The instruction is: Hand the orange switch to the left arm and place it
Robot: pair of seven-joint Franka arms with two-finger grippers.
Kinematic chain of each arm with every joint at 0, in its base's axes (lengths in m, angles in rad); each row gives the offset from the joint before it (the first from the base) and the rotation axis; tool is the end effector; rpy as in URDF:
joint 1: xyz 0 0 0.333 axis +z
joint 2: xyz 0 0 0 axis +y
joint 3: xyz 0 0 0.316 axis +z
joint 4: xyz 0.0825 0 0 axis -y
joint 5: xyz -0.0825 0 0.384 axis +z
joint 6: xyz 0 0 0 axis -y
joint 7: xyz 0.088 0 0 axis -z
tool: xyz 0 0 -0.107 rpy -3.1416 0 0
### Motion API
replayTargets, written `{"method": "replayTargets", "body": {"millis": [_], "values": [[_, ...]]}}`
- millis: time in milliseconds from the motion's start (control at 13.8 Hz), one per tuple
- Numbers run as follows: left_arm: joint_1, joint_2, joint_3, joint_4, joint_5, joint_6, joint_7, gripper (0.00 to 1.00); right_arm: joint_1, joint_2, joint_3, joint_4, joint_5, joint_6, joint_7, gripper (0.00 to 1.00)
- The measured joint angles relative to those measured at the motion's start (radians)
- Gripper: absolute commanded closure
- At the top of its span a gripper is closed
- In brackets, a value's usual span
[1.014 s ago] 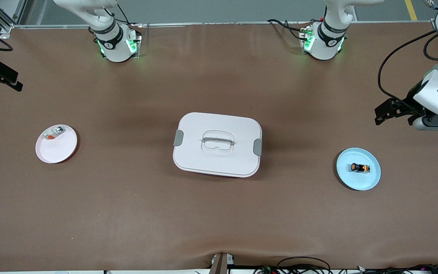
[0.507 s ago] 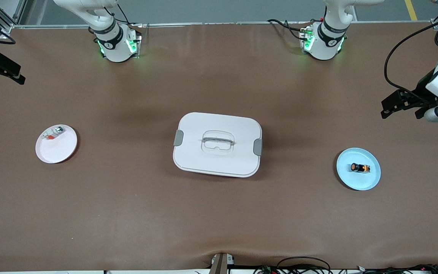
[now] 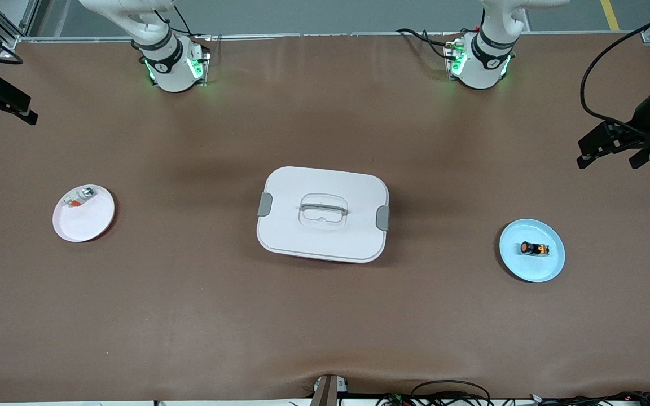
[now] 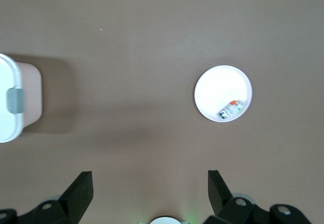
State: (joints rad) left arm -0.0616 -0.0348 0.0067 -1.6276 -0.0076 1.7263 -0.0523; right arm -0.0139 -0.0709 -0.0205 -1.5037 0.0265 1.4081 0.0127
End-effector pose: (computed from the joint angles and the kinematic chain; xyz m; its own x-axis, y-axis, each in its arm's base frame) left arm 0.5578 -0.0313 0.6314 0.9912 -0.0009 0.1325 -0.0029 -0.9999 0.0148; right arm 0.5140 -0.0150 0.6795 0.9988 -0.0427 -0.0250 -0.0434 -0.9987 -0.0274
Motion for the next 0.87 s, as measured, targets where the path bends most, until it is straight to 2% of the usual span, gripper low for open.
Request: {"method": "replayTargets", "body": {"millis": [217, 869], "values": [[0.001, -0.001, 0.000, 0.000, 0.000, 0.000, 0.000, 0.00, 0.000, -0.001, -0.016, 0.000, 0.027, 0.006, 0.001, 0.00], [0.001, 0.004, 0.001, -0.004, 0.000, -0.001, -0.001, 0.00, 0.000, -0.004, -0.019, 0.000, 0.032, 0.006, 0.001, 0.00]]}}
